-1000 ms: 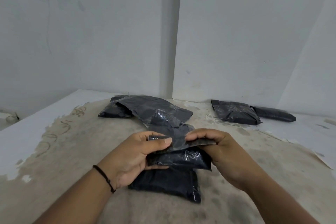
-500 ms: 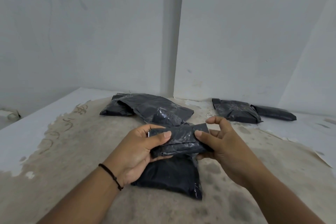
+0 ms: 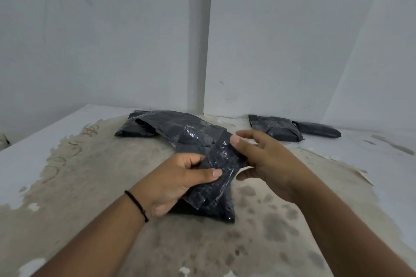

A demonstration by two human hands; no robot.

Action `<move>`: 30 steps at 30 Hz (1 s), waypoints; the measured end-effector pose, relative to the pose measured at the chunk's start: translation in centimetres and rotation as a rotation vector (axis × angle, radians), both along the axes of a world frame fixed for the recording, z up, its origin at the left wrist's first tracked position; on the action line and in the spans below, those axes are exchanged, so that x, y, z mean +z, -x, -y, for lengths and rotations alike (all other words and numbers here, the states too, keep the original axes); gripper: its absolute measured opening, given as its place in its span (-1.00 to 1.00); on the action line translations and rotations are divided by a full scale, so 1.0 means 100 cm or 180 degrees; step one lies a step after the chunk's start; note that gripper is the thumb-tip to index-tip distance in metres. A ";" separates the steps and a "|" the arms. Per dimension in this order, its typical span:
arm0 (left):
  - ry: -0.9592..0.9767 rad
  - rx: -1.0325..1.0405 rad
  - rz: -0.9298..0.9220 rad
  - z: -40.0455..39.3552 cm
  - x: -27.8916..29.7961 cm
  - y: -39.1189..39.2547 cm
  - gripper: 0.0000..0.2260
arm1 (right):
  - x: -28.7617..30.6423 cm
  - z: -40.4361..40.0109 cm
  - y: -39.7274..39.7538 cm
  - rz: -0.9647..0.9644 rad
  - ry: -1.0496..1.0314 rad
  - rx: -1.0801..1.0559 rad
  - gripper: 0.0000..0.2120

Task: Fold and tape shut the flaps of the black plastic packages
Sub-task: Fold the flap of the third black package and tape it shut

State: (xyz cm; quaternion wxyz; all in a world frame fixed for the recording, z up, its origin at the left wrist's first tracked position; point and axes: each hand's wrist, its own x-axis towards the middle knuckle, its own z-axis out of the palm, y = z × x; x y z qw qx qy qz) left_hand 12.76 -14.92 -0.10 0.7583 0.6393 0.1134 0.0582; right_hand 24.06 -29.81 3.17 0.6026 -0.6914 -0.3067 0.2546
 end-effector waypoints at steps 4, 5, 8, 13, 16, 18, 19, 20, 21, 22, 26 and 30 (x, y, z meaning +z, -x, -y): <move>0.0019 -0.0044 0.0105 0.019 0.010 0.002 -0.69 | 0.013 0.023 0.009 0.0440 0.0215 -0.0028 -0.83; -0.0024 -0.0116 0.0124 0.026 0.014 0.003 -0.71 | 0.017 0.031 0.011 0.0574 0.0277 -0.0088 -0.86; -0.0227 -0.0451 0.0154 0.045 0.025 0.005 -0.74 | 0.026 0.060 0.017 0.0872 0.0487 -0.0124 -0.88; -0.0701 -0.0501 0.0376 0.087 0.042 0.009 -0.82 | 0.033 0.110 0.038 0.0813 0.0331 -0.0207 -0.89; -0.0680 -0.0510 0.0434 0.115 0.047 0.013 -0.84 | 0.034 0.134 0.053 0.0504 -0.0027 -0.0540 -0.90; -0.0637 -0.0606 0.0453 0.134 0.048 0.017 -0.80 | 0.034 0.151 0.061 0.0511 -0.0068 -0.0768 -0.89; -0.0630 -0.0640 0.0455 0.143 0.049 0.019 -0.80 | 0.033 0.159 0.064 0.0532 -0.0049 -0.0855 -0.88; -0.0630 -0.0667 0.0458 0.152 0.048 0.021 -0.80 | 0.032 0.168 0.067 0.0544 -0.0013 -0.0912 -0.87; -0.0632 -0.0694 0.0461 0.161 0.047 0.023 -0.80 | 0.032 0.177 0.071 0.0538 0.0039 -0.0943 -0.86; -0.0637 -0.0715 0.0460 0.170 0.046 0.025 -0.80 | 0.031 0.187 0.075 0.0519 0.0114 -0.0957 -0.84; -0.0603 -0.0659 0.0401 0.202 0.032 0.030 -0.82 | 0.030 0.233 0.097 0.0661 0.0632 -0.1153 -0.70; -0.0213 -0.0404 0.0160 0.219 0.011 0.026 -0.85 | 0.022 0.289 0.121 0.1094 0.1098 -0.2161 -0.72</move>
